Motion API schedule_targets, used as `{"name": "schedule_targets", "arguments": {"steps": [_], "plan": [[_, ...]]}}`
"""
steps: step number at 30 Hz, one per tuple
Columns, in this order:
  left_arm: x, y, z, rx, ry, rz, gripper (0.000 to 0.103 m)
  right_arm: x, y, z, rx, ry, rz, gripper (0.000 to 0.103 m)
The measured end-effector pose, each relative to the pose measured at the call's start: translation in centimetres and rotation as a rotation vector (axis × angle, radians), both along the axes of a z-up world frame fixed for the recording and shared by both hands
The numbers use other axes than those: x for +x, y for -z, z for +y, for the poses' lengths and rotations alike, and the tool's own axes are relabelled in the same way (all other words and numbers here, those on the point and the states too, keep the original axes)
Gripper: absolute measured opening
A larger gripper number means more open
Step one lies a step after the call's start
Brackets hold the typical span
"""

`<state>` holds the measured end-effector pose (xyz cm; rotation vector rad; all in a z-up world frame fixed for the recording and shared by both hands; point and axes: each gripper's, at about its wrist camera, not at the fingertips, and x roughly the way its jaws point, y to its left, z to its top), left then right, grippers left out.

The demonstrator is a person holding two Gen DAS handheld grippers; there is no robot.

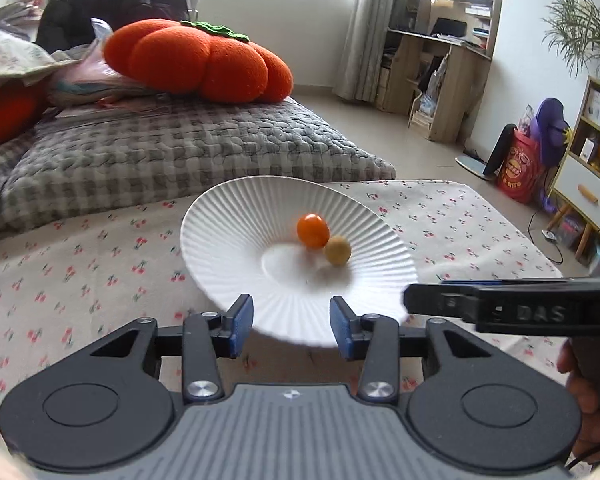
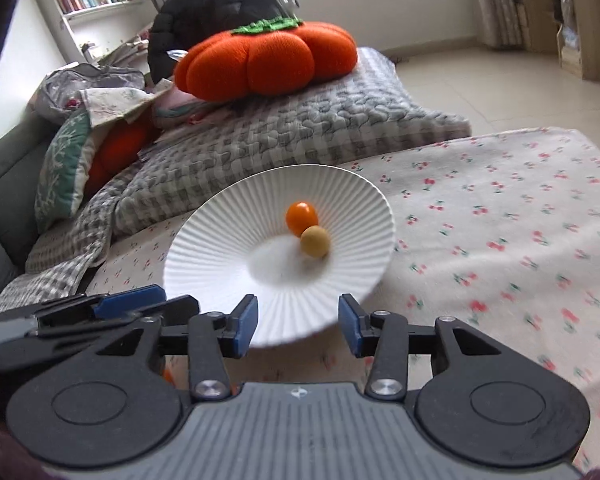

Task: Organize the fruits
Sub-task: 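Return both tools to the fruit pile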

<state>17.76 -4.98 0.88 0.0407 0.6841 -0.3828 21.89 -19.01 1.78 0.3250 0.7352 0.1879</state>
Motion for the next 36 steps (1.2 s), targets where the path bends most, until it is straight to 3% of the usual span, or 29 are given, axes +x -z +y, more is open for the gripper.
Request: {"name": "schedule_targets", "arguments": {"steps": [5, 9, 13, 18, 20, 22, 24, 27, 36], "plan": [[-3.8, -0.8, 0.7, 0.036, -0.049, -0.036, 0.029, -4.9, -0.8, -0.1, 0.003, 0.017, -0.037, 0.052], [-6.9, -1.5, 1.6, 0.006, -0.094, -0.057, 0.031, -8.0, -1.8, 0.5, -0.02, 0.023, -0.082, 0.052], [-10.1, -1.8, 2.2, -0.004, -0.114, -0.072, 0.042, -11.8, -2.7, 1.5, -0.073, 0.035, -0.115, 0.062], [-12.5, -1.4, 3.2, -0.017, -0.135, -0.053, 0.045, -13.3, -3.3, 3.4, -0.189, 0.018, -0.124, 0.061], [-13.1, -1.7, 3.9, -0.023, -0.162, -0.053, 0.052, -13.2, -3.3, 4.0, -0.195, 0.015, -0.122, 0.061], [-13.6, -1.9, 4.7, -0.035, -0.187, -0.06, 0.068, -13.2, -3.2, 4.4, -0.203, 0.01, -0.114, 0.061], [-14.1, -2.0, 5.1, -0.023, -0.208, -0.072, 0.074, -13.9, -2.8, 4.9, -0.207, -0.001, -0.109, 0.062], [-14.8, -1.8, 5.6, -0.012, -0.229, -0.076, 0.077, -15.0, -2.3, 5.3, -0.212, -0.009, -0.114, 0.07], [-15.8, -0.2, 6.0, -0.003, -0.241, -0.048, 0.08, -15.4, -0.8, 4.5, -0.198, 0.022, -0.079, 0.074]]}}
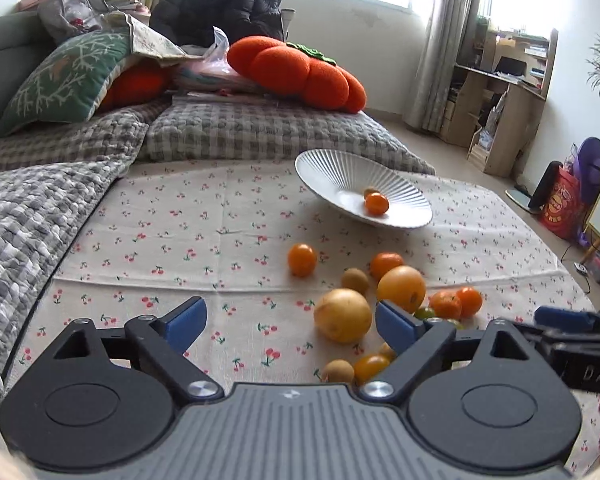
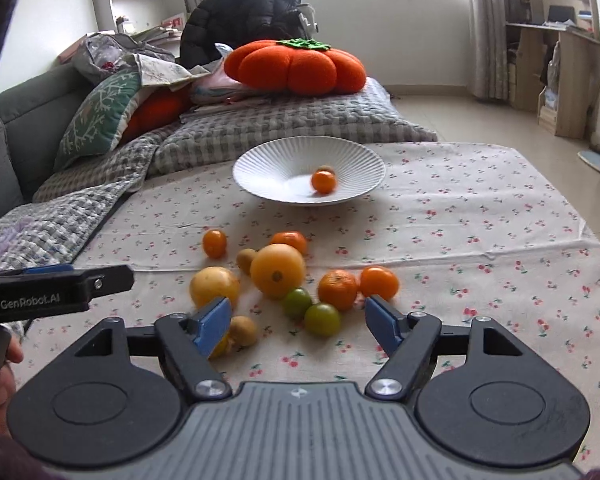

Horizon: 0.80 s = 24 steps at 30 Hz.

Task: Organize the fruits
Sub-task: 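Return both tools to the fruit pile, then grasp a large yellow grapefruit with the left tool while the right tool grasps an orange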

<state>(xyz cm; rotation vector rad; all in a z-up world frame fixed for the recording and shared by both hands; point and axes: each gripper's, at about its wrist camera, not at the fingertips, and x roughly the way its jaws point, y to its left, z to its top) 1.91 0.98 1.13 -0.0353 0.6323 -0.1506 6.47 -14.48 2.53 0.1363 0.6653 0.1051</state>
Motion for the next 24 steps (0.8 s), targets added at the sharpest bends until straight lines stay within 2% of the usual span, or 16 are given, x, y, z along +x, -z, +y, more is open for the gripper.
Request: {"name": "schedule_targets", "arguments": {"steps": [6, 13, 19, 23, 24], "plan": [[0.3, 0.6, -0.4, 0.029, 0.036, 0.002, 0.08, 0.8, 0.4, -1.6, 0.026, 0.031, 0.002, 0.077], [2.0, 1.7, -2.0, 0.058, 0.11, 0.005, 0.079, 2.2, 1.7, -1.9, 0.012, 0.024, 0.031, 0.062], [3.8, 3.0, -3.6, 0.056, 0.18, 0.031, 0.075, 3.3, 2.1, -0.9, 0.002, -0.016, 0.039, 0.06], [4.9, 3.8, -4.7, 0.074, 0.201, 0.047, 0.065, 4.7, 1.9, 0.0, 0.002, -0.039, 0.038, 0.057], [5.2, 4.0, -4.8, 0.085, 0.196, 0.049, 0.06, 5.0, 1.8, 0.2, -0.003, -0.043, 0.037, 0.057]]}}
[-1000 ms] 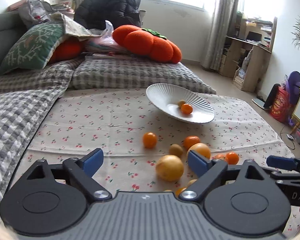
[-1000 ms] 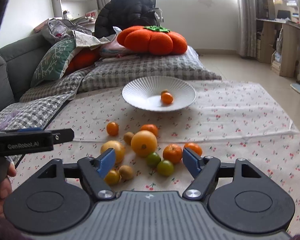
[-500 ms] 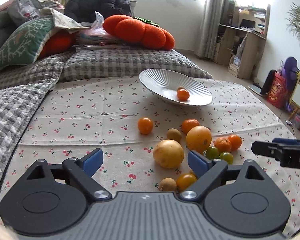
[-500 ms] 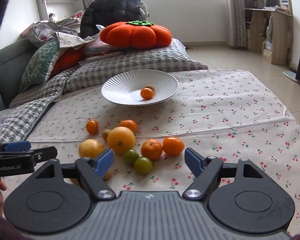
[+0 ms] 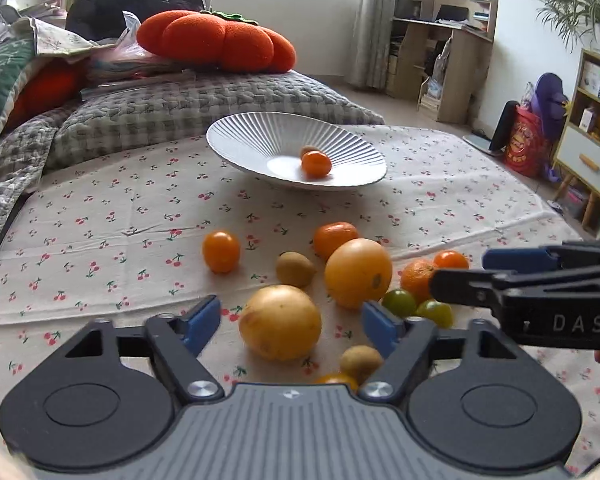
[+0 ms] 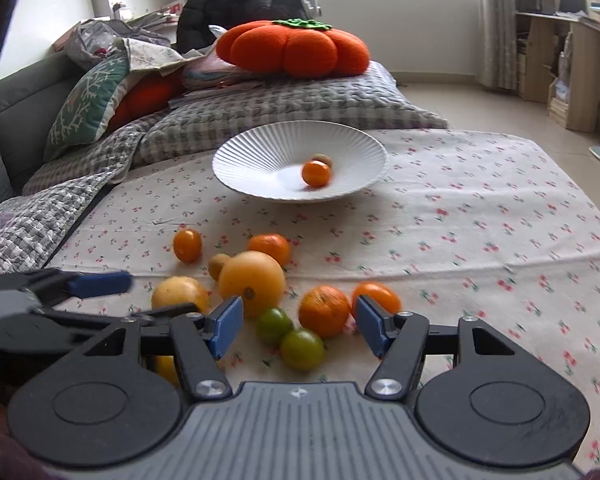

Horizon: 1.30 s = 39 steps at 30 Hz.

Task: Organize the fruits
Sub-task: 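Grasp a large yellow grapefruit with the left tool while the right tool grasps an orange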

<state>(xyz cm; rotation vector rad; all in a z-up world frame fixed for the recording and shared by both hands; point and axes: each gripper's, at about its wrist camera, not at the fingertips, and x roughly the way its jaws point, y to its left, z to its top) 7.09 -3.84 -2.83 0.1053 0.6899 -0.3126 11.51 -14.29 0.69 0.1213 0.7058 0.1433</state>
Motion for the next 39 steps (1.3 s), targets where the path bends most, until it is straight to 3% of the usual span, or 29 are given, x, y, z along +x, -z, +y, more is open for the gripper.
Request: {"name": "schedule_targets", "arguments": {"steps": [8, 12, 17, 39], "plan": [[1.3, 1.4, 0.0, 0.0, 0.029, 0.026, 0.048, 3.0, 0.7, 1.8, 0.008, -0.075, 0.034, 0.058], [1.9, 1.9, 0.8, -0.046, 0.015, 0.055, 0.039, 4.1, 1.5, 2.7, -0.014, -0.103, 0.06, 0.057], [1.9, 1.9, 0.9, -0.062, 0.023, 0.055, 0.039, 5.1, 2.5, 2.9, 0.007, -0.109, 0.095, 0.047], [2.1, -0.2, 1.0, -0.057, -0.007, 0.034, 0.038, 4.5, 1.0, 0.7, 0.107, -0.056, 0.04, 0.045]]}}
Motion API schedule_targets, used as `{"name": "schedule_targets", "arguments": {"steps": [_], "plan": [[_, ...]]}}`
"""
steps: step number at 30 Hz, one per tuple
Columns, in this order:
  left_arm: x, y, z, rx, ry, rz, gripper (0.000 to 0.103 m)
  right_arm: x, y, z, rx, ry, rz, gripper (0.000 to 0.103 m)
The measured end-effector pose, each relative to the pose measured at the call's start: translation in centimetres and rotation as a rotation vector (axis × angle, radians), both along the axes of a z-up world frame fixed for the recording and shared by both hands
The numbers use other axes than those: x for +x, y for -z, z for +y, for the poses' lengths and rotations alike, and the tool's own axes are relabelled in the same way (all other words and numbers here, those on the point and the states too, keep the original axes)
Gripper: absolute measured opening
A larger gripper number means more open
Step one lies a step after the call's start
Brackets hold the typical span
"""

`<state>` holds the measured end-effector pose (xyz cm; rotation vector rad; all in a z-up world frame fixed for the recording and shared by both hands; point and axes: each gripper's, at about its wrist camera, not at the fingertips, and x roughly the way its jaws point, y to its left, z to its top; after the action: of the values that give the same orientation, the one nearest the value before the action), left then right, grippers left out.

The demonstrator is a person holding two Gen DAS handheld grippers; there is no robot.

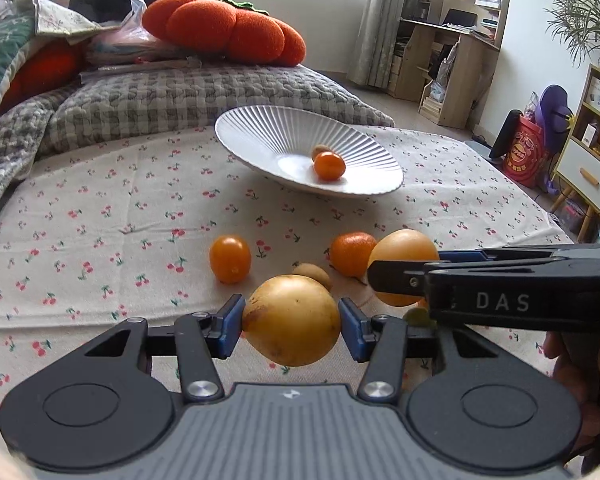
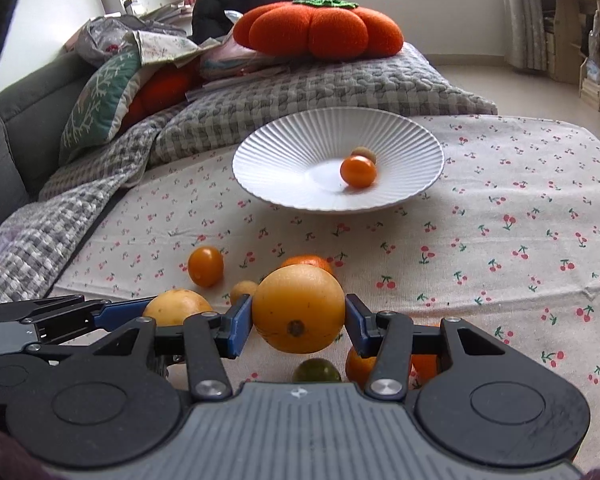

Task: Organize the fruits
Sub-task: 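Carry both fruits into the white bowl and release them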

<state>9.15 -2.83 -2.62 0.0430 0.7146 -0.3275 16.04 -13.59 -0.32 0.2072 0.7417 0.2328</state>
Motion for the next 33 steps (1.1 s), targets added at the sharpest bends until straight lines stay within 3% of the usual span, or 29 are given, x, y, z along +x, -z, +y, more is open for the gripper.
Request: {"name": "schedule_targets", "arguments": {"steps": [11, 24, 28, 33], "plan": [[1.7, -2.3, -0.1, 0.057, -0.005, -0.055, 0.038, 2.1, -1.5, -2.9, 0.022, 0.031, -0.036, 0.045], [8.1, -4.4, -2.0, 0.082, 0.026, -0.13, 0.038, 8.3, -1.5, -6.2, 0.011, 0.055, -0.01, 0.045], [10.8, -3.9, -3.0, 0.08, 0.047, -0.101, 0.038, 9.9, -1.3, -5.3, -0.027, -0.002, -0.016, 0.045], [13.7, -3.2, -2.5, -0.001, 0.041, -0.034, 0.038, 11.0, -0.9, -4.0, -0.041, -0.084, -0.022, 0.045]]}}
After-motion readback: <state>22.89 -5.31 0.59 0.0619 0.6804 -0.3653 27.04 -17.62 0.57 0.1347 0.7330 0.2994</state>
